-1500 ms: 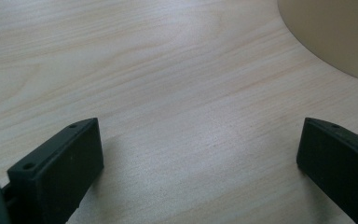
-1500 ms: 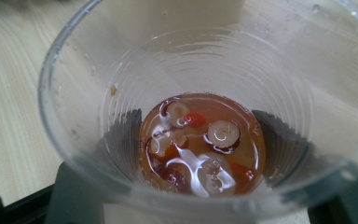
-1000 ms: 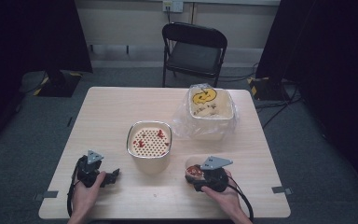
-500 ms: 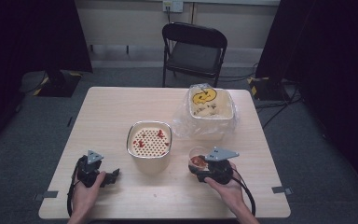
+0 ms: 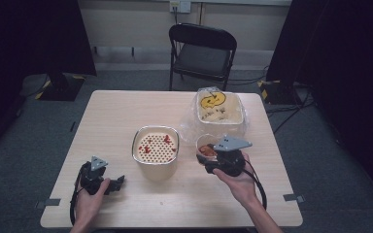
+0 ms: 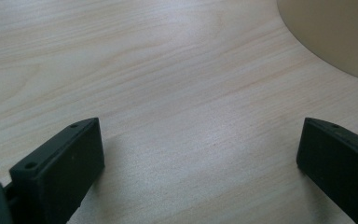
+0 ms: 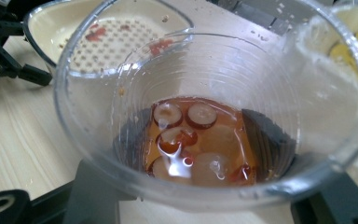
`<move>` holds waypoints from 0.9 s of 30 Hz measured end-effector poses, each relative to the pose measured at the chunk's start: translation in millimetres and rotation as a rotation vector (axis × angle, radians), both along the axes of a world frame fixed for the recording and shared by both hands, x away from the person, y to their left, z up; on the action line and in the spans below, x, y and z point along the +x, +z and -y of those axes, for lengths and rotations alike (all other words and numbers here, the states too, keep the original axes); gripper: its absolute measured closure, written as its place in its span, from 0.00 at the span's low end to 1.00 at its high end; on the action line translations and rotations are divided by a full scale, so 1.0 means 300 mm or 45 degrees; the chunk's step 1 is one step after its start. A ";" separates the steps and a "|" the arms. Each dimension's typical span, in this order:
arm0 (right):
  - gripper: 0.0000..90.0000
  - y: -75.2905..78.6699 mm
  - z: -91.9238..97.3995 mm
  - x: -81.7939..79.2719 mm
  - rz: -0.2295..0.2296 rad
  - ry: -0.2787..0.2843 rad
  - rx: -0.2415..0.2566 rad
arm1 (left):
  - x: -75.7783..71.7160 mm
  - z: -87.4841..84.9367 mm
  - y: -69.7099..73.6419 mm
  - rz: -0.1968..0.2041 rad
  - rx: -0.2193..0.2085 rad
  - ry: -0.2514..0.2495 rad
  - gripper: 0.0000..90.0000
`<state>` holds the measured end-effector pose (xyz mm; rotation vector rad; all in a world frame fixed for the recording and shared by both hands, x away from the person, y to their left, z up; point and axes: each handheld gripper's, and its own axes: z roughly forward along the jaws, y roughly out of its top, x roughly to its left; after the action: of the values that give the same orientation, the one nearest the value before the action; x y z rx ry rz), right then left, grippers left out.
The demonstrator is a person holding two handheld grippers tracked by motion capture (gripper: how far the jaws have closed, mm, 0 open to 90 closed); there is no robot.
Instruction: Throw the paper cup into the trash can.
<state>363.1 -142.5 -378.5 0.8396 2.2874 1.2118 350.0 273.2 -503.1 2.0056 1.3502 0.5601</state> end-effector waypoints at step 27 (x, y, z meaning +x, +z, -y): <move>0.53 0.173 -0.286 0.157 0.348 0.007 -0.489 | 0.000 0.000 0.000 -0.002 0.000 -0.002 0.00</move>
<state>410.3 -56.6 -326.6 0.4933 2.1927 0.7914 350.0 273.3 -503.0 2.0074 1.3495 0.5583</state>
